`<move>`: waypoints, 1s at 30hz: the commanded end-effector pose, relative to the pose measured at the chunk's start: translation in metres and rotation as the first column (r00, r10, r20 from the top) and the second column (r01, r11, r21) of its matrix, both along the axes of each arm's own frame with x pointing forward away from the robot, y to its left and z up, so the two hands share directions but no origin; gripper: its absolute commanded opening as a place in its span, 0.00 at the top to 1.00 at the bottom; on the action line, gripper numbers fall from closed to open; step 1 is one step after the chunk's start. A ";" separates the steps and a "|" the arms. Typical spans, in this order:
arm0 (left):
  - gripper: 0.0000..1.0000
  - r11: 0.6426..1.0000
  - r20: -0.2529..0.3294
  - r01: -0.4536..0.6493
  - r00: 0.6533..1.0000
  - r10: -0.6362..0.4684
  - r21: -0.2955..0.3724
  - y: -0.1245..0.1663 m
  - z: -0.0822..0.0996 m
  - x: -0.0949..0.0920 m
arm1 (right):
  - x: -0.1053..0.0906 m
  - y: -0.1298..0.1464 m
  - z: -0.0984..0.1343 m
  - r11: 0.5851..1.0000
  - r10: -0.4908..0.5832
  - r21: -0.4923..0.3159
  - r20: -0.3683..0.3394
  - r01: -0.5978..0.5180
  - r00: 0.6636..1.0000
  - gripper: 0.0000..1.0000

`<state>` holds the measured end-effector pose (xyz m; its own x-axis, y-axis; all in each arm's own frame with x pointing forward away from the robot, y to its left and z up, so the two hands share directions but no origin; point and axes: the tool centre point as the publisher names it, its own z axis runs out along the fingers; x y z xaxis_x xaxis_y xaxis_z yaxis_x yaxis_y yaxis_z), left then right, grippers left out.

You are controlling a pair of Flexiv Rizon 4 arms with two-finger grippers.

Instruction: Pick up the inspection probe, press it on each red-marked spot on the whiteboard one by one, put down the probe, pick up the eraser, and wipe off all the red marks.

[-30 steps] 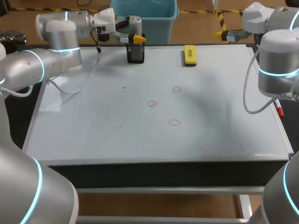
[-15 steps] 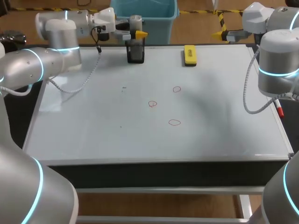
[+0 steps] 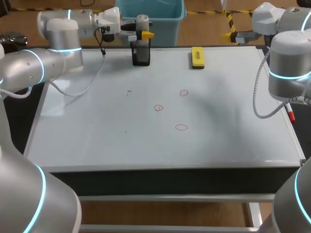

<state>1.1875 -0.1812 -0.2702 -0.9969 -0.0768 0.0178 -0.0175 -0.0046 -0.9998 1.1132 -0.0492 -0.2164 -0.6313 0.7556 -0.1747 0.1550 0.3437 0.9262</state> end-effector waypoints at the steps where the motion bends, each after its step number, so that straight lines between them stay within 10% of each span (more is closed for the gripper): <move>1: 1.00 1.000 -0.011 -0.019 1.000 0.019 0.019 0.003 0.020 -0.008 | 0.000 0.000 0.000 1.000 0.001 -0.001 -0.001 -0.001 1.000 0.00; 30: 1.00 0.992 0.040 -0.102 0.994 0.105 -0.079 0.037 0.109 -0.037 | 0.000 0.000 0.000 1.000 0.001 -0.001 -0.001 -0.001 1.000 0.00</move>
